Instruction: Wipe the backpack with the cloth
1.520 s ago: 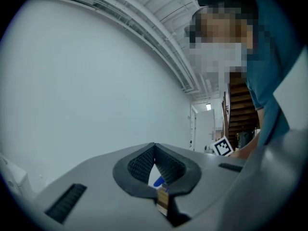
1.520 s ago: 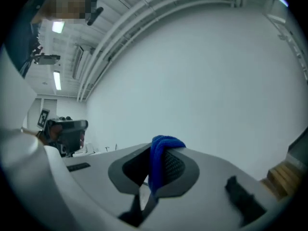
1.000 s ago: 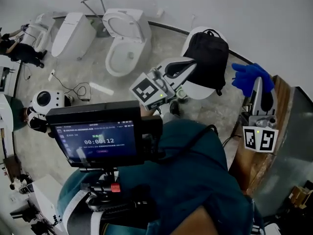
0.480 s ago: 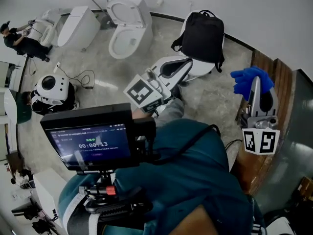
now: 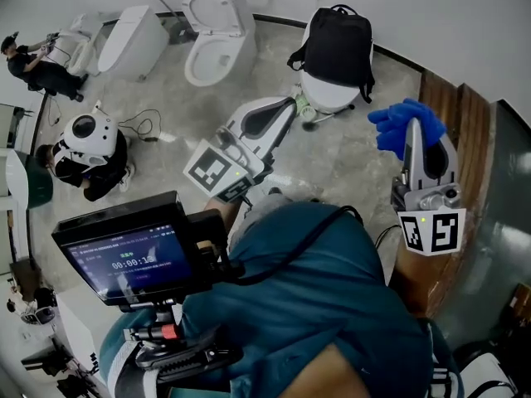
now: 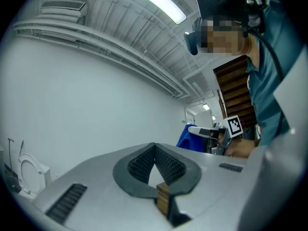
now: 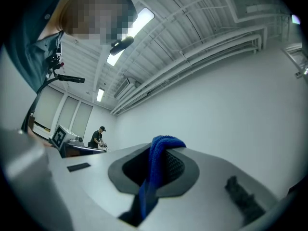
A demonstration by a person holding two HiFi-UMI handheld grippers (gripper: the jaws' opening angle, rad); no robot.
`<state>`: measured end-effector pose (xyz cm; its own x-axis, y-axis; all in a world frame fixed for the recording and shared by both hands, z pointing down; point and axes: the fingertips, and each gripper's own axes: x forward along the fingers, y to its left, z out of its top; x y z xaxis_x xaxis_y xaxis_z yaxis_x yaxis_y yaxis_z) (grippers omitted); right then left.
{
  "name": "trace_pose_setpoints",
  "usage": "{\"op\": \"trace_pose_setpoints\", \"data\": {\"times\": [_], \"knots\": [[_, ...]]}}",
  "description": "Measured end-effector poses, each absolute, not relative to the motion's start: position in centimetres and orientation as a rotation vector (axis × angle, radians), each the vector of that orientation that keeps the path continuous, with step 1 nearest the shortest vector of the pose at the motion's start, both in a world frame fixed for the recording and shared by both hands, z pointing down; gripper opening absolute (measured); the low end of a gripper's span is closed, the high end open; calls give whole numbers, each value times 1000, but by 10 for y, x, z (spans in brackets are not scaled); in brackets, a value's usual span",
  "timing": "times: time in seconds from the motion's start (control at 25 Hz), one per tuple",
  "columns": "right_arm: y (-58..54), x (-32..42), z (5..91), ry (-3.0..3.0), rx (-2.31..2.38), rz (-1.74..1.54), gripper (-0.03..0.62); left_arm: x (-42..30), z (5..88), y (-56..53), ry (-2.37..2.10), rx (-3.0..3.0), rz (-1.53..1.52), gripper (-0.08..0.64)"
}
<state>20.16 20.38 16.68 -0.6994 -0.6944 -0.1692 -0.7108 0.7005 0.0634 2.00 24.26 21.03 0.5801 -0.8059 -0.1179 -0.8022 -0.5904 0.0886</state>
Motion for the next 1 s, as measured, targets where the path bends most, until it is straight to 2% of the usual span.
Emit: {"op": "trace_pose_setpoints", "data": {"times": [0.32,0.6,0.8,1.0], "knots": [[262,152,155,2799,-1182,176,23,-18,190,301,-1320,2766,-336,3],[310,136,170,2787,-1239,161,23,-28,208,348,-1275,2791,-339,3],[407,94,150,2749,-1311,196,23,-75,195,439,-1198,2848,-400,3],[423,97,154,2735,-1328,118,23,-81,206,446,-1210,2837,-366,3]]}}
